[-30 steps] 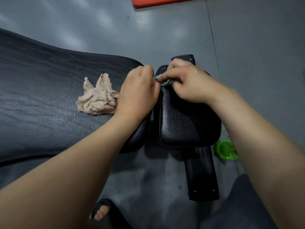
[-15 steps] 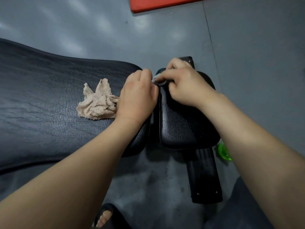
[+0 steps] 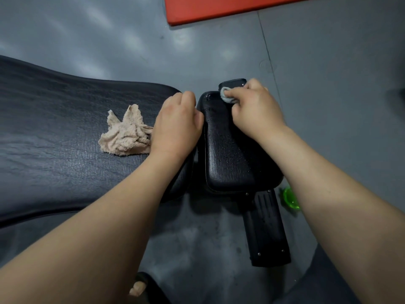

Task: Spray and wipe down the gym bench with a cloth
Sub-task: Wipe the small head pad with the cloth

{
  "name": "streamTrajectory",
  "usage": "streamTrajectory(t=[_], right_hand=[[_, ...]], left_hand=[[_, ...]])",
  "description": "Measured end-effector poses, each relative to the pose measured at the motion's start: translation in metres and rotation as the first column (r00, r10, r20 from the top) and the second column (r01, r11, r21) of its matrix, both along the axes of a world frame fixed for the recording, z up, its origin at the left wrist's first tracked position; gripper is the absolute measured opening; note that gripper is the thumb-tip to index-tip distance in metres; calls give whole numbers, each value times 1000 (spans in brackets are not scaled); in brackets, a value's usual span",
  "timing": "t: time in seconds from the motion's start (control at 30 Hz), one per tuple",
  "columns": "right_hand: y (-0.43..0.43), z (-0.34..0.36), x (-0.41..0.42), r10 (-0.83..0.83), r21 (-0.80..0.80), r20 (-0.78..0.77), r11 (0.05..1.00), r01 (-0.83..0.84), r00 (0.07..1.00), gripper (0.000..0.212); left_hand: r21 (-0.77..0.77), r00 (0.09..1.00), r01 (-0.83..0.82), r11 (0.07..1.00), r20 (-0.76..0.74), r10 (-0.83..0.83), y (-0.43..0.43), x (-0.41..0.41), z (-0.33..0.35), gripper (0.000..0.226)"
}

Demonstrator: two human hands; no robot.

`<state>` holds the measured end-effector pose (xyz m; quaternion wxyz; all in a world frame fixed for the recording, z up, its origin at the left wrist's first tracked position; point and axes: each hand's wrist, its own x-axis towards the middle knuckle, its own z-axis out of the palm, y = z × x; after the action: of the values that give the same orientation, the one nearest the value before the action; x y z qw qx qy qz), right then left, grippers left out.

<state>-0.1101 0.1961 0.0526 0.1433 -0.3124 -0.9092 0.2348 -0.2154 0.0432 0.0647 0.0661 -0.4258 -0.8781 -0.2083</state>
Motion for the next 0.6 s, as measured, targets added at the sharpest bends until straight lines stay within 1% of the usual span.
streamTrajectory(t=[0.07,0.1,0.13,0.2,0.27,0.33,0.37,0.47,0.53,0.6], right_hand=[[1,1,1,-143,53,117,989,137,983,40],[-2,1,-1,-175,56,129,984,169,976,39],[-5,1,-3,-166,41,110,986,163,980,39],[-12,-1,-10,-48,9,15,999,48,999,39],[-16,-2,-14,102,-2,-73,995,-103,992,41],[-15,-3,-15,196,6,-103,981,-196,975,44],[-13,-4,-14,202,2,-100,979,-203,974,45],[-2,-6,-6,94,-37,-66,995,-97,993,45],[8,-8,3,-12,-28,30,1000,13,999,43],[17,-8,12,-126,-8,132,992,128,983,43]], left_hand=[[1,1000,-3,1000,1,3,0,0,0,12],[1,1000,-6,1000,1,6,0,0,0,12],[0,1000,-9,1000,1,9,0,0,1,12],[-1,1000,-14,1000,-1,14,0,1,1,12],[-4,1000,-11,1000,-6,11,0,0,1,13],[-8,1000,-5,1000,-15,5,0,0,1,13],[-10,1000,-5,1000,-19,4,0,-1,1,13],[-14,1000,-6,1000,-21,6,0,-1,1,13],[-19,1000,-6,1000,-18,5,-1,-1,0,13],[-24,1000,-4,1000,-20,4,-1,-1,0,13]])
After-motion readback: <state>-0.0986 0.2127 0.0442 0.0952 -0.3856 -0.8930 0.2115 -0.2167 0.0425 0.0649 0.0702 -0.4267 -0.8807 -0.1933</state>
